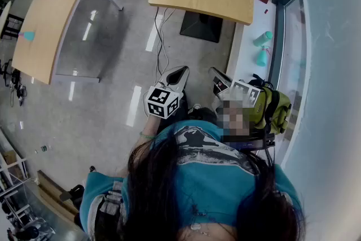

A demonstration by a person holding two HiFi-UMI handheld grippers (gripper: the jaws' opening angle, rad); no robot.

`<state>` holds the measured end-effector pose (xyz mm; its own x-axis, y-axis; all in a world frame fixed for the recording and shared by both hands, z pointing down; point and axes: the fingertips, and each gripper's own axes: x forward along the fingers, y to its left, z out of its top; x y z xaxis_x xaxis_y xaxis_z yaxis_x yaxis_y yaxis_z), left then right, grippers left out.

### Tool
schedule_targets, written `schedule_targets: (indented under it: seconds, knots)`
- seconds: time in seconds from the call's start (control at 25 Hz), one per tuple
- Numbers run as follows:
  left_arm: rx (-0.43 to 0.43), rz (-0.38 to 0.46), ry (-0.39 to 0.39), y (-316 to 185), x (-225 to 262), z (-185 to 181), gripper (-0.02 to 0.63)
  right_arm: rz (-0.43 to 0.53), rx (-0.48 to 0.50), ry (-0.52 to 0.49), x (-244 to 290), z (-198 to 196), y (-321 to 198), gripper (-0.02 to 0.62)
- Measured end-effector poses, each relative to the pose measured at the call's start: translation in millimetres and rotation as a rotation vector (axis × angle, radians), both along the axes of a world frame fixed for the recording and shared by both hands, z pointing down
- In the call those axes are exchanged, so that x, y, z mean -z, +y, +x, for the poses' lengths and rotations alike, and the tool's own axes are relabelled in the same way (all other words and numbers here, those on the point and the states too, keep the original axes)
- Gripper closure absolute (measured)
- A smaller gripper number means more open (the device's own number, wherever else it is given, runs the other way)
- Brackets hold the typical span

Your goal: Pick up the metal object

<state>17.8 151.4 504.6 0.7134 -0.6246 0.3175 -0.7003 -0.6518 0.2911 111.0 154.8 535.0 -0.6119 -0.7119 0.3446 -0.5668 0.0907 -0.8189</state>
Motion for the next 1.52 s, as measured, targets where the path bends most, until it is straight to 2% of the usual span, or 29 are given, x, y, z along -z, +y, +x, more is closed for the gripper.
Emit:
schedule_targets:
  seconds: [0.28,0.44,0.68,0.88,1.08,1.24,1.52]
  knots:
    - [0.019,0.035,-0.005,-108,16,-52,0.601,0.003,0.002,-0.016,5,-48,-97,0.565]
    - [0.04,0.031,0.019,-164,19,-85,0.601,0.002,0.007,-0.019,8,-79,-148,0.565]
    - [0.012,0.018,0.017,-223,12,-108,0.601,-0.013,-0.032,-0.015,0,-97,-205,0.565]
    - [0.012,-0.02,0.041,-254,6,-117,0.601,-0.033,-0.11,0.009,0,-83,-229,0.565]
    - [-0.018,-0.044,0.037,-281,-2,-98,0.601,-0.062,-0.167,0.005,-9,-55,-254,0.565]
    - [-0.015,-0.052,0.032,-308,-5,-81,0.601,-0.082,-0.169,0.001,-18,-33,-286,0.565]
    - [0.058,-0.041,0.019,-387,-8,-51,0.601,-0.069,-0.106,-0.003,-22,5,-390,0.565]
